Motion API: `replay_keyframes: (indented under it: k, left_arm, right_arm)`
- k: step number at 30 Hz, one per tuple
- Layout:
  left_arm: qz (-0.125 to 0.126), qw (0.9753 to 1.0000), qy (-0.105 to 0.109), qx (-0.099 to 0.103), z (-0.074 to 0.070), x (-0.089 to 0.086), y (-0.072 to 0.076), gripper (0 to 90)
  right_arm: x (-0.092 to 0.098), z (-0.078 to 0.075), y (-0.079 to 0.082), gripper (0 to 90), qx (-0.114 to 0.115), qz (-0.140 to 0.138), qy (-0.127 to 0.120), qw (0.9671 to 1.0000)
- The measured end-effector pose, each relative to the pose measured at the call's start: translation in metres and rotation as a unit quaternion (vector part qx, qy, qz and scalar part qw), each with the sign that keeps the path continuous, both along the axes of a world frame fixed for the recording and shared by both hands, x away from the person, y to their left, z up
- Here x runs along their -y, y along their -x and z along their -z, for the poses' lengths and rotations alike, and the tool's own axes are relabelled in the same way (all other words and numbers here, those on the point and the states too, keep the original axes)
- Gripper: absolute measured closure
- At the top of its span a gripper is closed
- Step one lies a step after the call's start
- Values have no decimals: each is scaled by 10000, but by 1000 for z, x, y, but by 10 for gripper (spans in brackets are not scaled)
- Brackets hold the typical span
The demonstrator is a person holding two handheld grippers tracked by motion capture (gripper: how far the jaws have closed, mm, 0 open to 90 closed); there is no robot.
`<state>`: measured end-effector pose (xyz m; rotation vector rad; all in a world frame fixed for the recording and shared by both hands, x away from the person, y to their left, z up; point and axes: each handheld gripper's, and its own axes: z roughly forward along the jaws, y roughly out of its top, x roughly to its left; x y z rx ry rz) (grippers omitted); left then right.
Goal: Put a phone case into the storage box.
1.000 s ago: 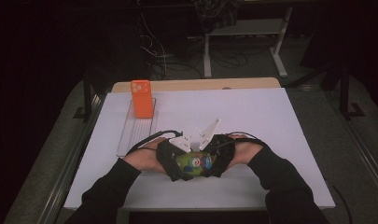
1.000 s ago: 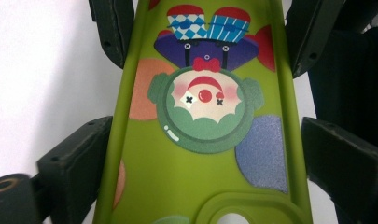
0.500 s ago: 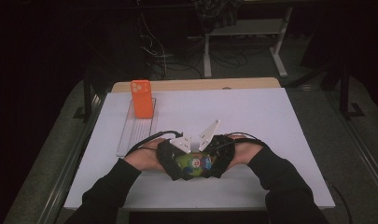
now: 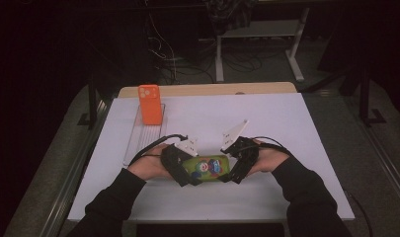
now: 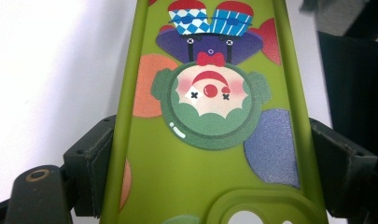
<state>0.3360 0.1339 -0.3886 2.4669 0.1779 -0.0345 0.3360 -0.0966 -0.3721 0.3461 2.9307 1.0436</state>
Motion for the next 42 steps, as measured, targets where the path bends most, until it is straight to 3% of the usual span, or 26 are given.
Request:
replay_keyframes:
  k: [2, 9, 12, 13, 16, 18, 23, 25, 28, 31, 34, 37, 38, 42]
  left_arm:
    - [-221, 9998, -18, 25, 1, -1, -1, 153]
    - [-778, 9967, -106, 210, 4, 0, -3, 153]
    - [-1023, 9941, -214, 298, 3, 0, -5, 153]
    - [-1147, 9929, -161, 263, 3, 1, -5, 153]
    - [-1327, 9908, -110, 247, 2, 0, -6, 153]
    - [-1438, 9893, -106, 210, 1, 0, -6, 153]
    - [-1778, 9840, -15, 142, 1, 2, -6, 153]
    - [-1688, 9854, -153, 161, 0, 2, -8, 153]
    - [-1715, 9850, -122, 158, 1, 3, -7, 153]
    - [-1770, 9841, -130, 99, 2, 3, -8, 153]
    - [-1782, 9839, -135, 78, 3, 3, -8, 153]
    - [-1817, 9833, -121, 59, 3, 3, -9, 153]
    - [-1928, 9812, 14, 11, 4, 5, -8, 153]
    - [-1893, 9819, -13, -25, 4, 4, -9, 153]
  right_arm:
    - [8, 1, -4, 18, 184, 156, -109, 9997]
    - [28, 11, 0, 13, 97, 849, -103, 9963]
    - [34, 15, 4, 10, 33, 1245, -161, 9921]
    - [36, 16, 4, 10, 91, 1403, -154, 9899]
    - [40, 19, 5, 14, -33, 1694, -294, 9851]
    - [42, 21, 6, 25, 44, 1872, -303, 9818]
    - [41, 29, 7, 31, -59, 2132, -269, 9766]
    - [39, 33, 8, 14, -94, 2229, -338, 9742]
    - [34, 38, 10, 10, 20, 2460, -424, 9683]
    - [29, 42, 12, 1, -38, 2495, -484, 9672]
    - [25, 48, 14, 1, 47, 2664, -556, 9623]
    - [22, 51, 14, 0, 88, 2671, -513, 9623]
    - [21, 52, 14, 1, 76, 2675, -523, 9621]
    - [19, 53, 15, 1, 137, 2638, -480, 9633]
